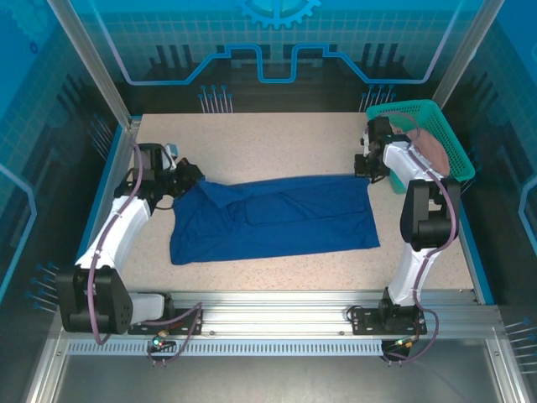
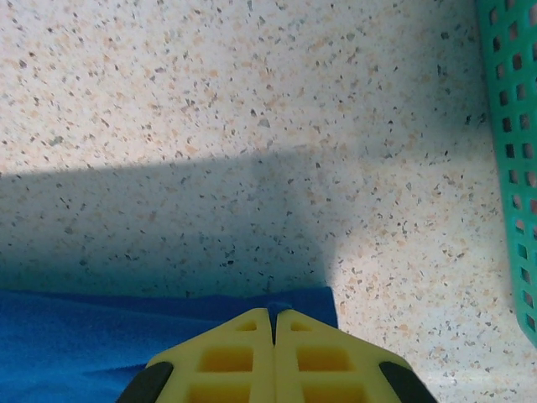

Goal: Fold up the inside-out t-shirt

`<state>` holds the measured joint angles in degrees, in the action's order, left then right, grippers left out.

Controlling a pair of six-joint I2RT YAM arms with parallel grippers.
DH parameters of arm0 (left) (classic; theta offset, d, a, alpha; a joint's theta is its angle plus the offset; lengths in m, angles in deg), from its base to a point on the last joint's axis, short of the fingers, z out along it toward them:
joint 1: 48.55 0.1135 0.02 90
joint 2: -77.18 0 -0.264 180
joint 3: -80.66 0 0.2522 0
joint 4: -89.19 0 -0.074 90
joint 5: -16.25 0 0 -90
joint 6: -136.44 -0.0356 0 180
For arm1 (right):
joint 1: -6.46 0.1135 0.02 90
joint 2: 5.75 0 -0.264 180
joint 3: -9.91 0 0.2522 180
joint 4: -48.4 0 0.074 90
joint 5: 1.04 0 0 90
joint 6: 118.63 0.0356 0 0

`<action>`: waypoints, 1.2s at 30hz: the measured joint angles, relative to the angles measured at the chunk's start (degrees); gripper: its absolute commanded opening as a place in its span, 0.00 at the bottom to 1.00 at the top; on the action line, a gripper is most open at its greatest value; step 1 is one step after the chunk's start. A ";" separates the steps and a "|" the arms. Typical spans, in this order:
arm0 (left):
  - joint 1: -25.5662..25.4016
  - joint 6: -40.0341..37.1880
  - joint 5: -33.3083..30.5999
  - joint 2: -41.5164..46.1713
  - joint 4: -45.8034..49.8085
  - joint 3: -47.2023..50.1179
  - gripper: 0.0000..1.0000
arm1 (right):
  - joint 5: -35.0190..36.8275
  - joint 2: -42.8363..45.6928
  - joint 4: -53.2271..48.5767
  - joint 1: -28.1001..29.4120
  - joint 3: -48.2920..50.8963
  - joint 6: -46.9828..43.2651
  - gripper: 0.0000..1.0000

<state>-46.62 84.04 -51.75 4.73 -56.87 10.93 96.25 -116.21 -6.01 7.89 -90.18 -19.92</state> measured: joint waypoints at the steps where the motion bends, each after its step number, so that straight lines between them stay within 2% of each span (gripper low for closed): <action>1: 0.00 0.00 0.02 0.52 0.44 0.11 0.00 | 0.17 0.02 -0.09 0.02 0.20 -0.07 0.06; 14: 0.00 -0.48 0.35 5.29 6.16 2.97 0.00 | 4.55 4.02 -3.41 1.42 4.87 -0.15 0.08; 22: 0.02 -1.95 -0.15 6.36 8.02 3.72 0.00 | 6.78 6.38 -4.81 4.76 10.67 1.62 0.10; 25: 0.02 -2.40 -0.74 6.36 8.04 5.27 0.00 | 8.17 6.38 -5.16 5.33 11.87 2.80 0.23; 27: 0.07 -2.84 -1.01 6.34 8.04 6.69 0.00 | 9.16 6.43 -5.40 5.31 11.98 3.80 0.36; 30: 0.11 -3.02 -1.18 6.23 7.98 8.26 0.00 | 10.01 7.04 -5.31 6.16 11.98 4.63 0.47; 34: 0.11 -3.02 -1.18 6.23 7.72 9.25 0.00 | 10.43 11.28 -3.08 10.54 13.18 5.01 0.50; 36: 0.11 -3.02 -1.18 6.23 7.65 9.44 0.00 | 8.41 13.94 -0.87 14.75 13.84 5.01 0.52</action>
<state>-46.51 81.02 -52.93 10.96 -49.22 20.37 104.67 -102.26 -6.88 22.64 -76.34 -14.92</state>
